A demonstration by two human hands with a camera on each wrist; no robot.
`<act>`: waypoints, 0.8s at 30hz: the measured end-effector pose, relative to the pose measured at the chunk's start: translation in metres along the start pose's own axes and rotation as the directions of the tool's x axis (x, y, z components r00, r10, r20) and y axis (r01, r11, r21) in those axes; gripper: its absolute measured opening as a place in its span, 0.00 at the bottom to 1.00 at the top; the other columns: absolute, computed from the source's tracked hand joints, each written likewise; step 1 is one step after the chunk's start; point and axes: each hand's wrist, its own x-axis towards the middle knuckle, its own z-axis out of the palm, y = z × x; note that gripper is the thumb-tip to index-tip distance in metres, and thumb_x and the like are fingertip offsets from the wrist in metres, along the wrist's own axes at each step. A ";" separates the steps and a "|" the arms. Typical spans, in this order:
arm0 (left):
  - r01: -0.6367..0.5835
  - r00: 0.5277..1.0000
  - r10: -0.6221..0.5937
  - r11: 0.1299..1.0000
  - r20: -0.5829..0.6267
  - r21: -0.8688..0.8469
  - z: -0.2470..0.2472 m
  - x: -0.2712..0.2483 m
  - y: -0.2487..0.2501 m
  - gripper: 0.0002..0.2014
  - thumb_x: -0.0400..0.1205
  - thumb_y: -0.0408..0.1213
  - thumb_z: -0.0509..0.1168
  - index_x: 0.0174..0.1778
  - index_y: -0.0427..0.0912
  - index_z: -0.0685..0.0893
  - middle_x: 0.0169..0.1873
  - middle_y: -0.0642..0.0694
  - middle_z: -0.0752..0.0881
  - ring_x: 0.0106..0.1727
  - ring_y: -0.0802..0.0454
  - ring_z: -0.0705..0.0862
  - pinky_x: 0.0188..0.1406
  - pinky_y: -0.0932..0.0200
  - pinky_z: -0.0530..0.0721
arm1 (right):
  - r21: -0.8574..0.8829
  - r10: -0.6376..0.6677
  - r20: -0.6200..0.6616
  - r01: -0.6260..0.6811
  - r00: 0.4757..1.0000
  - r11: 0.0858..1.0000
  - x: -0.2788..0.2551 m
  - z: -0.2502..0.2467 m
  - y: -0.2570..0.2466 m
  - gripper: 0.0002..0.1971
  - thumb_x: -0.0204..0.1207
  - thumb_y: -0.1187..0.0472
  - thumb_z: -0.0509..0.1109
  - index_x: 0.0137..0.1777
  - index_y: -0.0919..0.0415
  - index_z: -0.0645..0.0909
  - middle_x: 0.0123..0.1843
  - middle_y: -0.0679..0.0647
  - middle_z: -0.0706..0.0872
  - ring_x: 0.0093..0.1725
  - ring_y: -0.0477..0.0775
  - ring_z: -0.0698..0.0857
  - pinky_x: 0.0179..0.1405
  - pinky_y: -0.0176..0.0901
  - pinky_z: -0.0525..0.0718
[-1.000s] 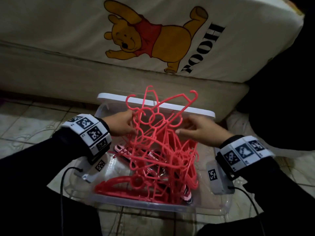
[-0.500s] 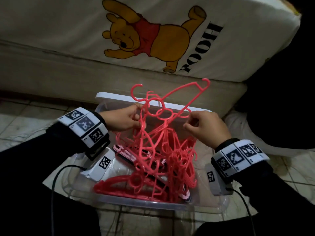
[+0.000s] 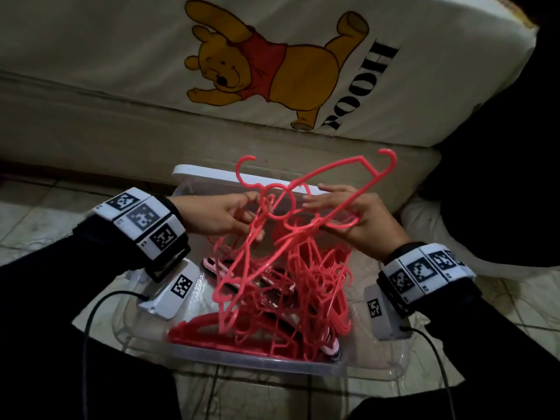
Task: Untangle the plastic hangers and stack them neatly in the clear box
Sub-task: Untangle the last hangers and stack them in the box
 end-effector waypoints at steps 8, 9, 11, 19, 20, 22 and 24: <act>0.003 0.984 0.024 0.988 -0.175 0.156 -0.012 0.002 -0.003 0.22 0.79 0.17 0.63 0.68 0.34 0.73 0.49 0.39 0.87 0.51 0.48 0.85 0.52 0.60 0.84 | 0.037 0.013 0.008 -0.013 1.000 0.999 -0.007 -0.016 -0.005 0.05 0.68 0.56 0.78 0.41 0.44 0.88 0.39 0.39 0.90 0.40 0.39 0.88 0.42 0.35 0.84; 0.020 0.980 0.019 0.981 -0.198 0.194 -0.011 0.003 -0.005 0.22 0.78 0.17 0.63 0.68 0.33 0.73 0.51 0.38 0.87 0.52 0.47 0.84 0.56 0.56 0.84 | -0.019 0.034 0.052 -0.033 0.998 0.999 -0.008 -0.010 0.000 0.04 0.69 0.57 0.78 0.42 0.49 0.88 0.39 0.42 0.90 0.39 0.41 0.86 0.41 0.38 0.83; 0.066 0.965 0.029 0.936 -0.261 0.346 -0.011 0.005 -0.010 0.23 0.77 0.19 0.66 0.68 0.33 0.74 0.56 0.38 0.86 0.57 0.45 0.85 0.64 0.48 0.81 | -0.142 0.088 0.160 -0.065 0.983 0.988 -0.011 0.005 0.013 0.02 0.72 0.58 0.76 0.43 0.54 0.87 0.37 0.40 0.85 0.37 0.40 0.82 0.41 0.38 0.78; 0.233 0.852 0.197 0.687 -0.485 0.689 -0.015 0.003 -0.020 0.21 0.75 0.34 0.73 0.64 0.45 0.81 0.48 0.45 0.88 0.50 0.47 0.86 0.50 0.58 0.80 | -0.342 0.310 0.294 -0.203 0.904 0.917 -0.009 0.027 0.025 0.08 0.76 0.54 0.71 0.53 0.53 0.85 0.46 0.49 0.88 0.47 0.51 0.86 0.47 0.51 0.83; 0.245 0.834 0.230 0.660 -0.501 0.711 -0.017 0.002 -0.020 0.18 0.76 0.36 0.72 0.62 0.46 0.82 0.47 0.45 0.88 0.50 0.46 0.86 0.49 0.56 0.81 | -0.386 0.346 0.278 -0.226 0.896 0.894 -0.008 0.024 0.027 0.10 0.76 0.54 0.70 0.56 0.53 0.84 0.47 0.50 0.88 0.49 0.52 0.86 0.49 0.51 0.84; 0.297 0.825 0.246 0.577 -0.509 0.761 -0.022 -0.002 -0.019 0.13 0.77 0.40 0.69 0.58 0.47 0.82 0.47 0.45 0.88 0.51 0.43 0.86 0.49 0.50 0.83 | -0.437 0.384 0.200 -0.269 0.901 0.858 -0.007 0.016 0.031 0.11 0.76 0.54 0.71 0.57 0.55 0.82 0.50 0.52 0.88 0.52 0.55 0.85 0.50 0.48 0.82; 0.386 0.827 0.198 0.480 -0.526 0.788 -0.023 -0.005 -0.019 0.12 0.77 0.43 0.67 0.57 0.49 0.81 0.49 0.43 0.87 0.52 0.40 0.85 0.48 0.49 0.83 | -0.446 0.393 0.123 -0.303 0.911 0.842 -0.006 0.012 0.033 0.08 0.75 0.56 0.72 0.51 0.56 0.81 0.49 0.55 0.88 0.52 0.58 0.85 0.47 0.45 0.79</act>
